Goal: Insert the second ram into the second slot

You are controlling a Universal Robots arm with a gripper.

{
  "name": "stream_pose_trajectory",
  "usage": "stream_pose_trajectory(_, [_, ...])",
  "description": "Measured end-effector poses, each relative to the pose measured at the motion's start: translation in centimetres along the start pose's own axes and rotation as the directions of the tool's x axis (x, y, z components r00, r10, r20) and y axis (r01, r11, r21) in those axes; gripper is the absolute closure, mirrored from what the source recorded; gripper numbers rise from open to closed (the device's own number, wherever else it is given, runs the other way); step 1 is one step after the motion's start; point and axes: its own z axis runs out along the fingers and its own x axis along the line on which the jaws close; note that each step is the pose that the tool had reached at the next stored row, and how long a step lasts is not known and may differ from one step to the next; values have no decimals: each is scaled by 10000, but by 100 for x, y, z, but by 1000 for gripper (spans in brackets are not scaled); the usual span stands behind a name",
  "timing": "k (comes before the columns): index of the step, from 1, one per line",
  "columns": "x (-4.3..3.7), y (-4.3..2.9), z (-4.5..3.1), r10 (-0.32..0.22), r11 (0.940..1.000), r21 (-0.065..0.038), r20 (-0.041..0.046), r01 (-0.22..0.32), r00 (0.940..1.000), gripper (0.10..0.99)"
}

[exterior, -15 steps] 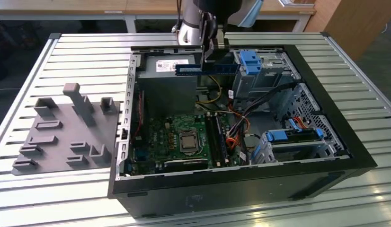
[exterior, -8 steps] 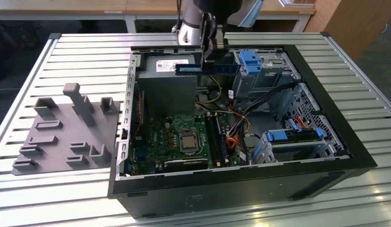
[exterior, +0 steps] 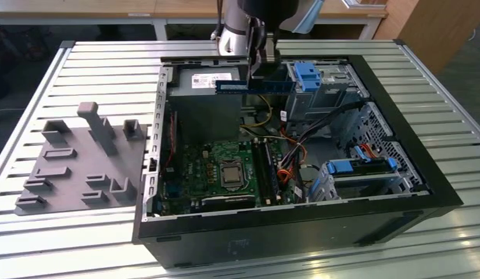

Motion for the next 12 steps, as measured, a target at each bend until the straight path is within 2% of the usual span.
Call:
stream_pose_trajectory(4, [33, 0, 1, 8, 10000, 0, 0, -8, 10000, 953])
stream_pose_trajectory(12, [35, 0, 1, 222, 9998, 4, 9, -222, 9998, 953])
